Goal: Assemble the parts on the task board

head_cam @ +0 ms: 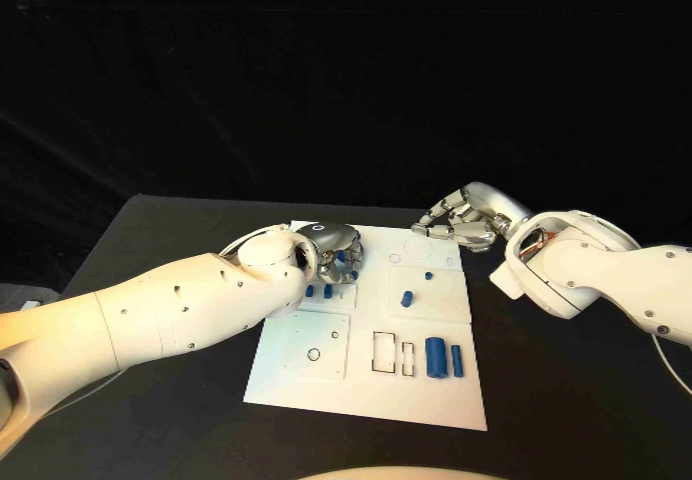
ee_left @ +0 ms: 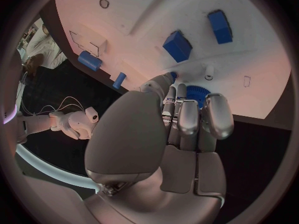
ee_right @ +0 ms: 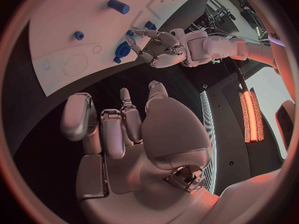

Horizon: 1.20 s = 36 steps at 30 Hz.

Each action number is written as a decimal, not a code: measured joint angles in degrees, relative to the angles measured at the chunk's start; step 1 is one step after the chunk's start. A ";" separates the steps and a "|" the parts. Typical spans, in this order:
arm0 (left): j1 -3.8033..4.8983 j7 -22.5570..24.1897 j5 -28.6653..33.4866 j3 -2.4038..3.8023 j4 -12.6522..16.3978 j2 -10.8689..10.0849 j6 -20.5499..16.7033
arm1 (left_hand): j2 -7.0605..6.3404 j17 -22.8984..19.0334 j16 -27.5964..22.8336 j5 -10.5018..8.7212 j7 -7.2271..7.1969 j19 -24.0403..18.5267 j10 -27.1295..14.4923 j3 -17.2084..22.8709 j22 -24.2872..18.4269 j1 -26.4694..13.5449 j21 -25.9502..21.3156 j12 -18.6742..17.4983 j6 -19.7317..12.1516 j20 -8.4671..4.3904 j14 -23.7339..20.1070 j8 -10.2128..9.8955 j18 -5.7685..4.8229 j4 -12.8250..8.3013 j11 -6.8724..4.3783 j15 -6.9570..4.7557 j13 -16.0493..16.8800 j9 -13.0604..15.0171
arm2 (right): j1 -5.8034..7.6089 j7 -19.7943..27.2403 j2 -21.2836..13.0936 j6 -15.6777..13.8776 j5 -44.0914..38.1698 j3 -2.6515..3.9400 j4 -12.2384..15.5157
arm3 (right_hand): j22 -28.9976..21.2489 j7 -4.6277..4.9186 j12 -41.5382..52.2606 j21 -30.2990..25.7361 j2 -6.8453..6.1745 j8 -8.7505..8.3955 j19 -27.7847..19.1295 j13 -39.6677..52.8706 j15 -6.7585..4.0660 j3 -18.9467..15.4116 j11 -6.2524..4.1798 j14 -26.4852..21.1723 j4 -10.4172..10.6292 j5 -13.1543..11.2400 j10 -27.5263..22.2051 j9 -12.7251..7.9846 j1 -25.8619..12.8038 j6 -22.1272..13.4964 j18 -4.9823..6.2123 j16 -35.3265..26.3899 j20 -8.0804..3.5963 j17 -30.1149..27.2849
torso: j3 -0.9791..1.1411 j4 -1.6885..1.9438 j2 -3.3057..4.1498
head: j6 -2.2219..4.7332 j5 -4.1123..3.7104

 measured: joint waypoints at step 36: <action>0.07 -0.43 0.22 0.14 -1.32 1.41 3.06 | 0.68 0.68 1.55 -0.55 -0.24 1.95 5.07 2.84 -0.02 -0.08 2.83 -2.98 3.66 -0.72 1.43 -0.84 -0.70 -2.11 -1.20 -1.02 -1.36 -1.93 | 0.00 0.07 0.07 0.01 0.00 0.00 0.09 | 0.03 0.00 0.00 0.00 0.00 0.00 0.00 -0.01 0.00 0.00 0.00 0.00 0.00 0.00 0.00 0.04 0.00 0.00 0.00 0.00 0.00 0.04 | 0.01 -0.03 0.02 | -0.25 -0.22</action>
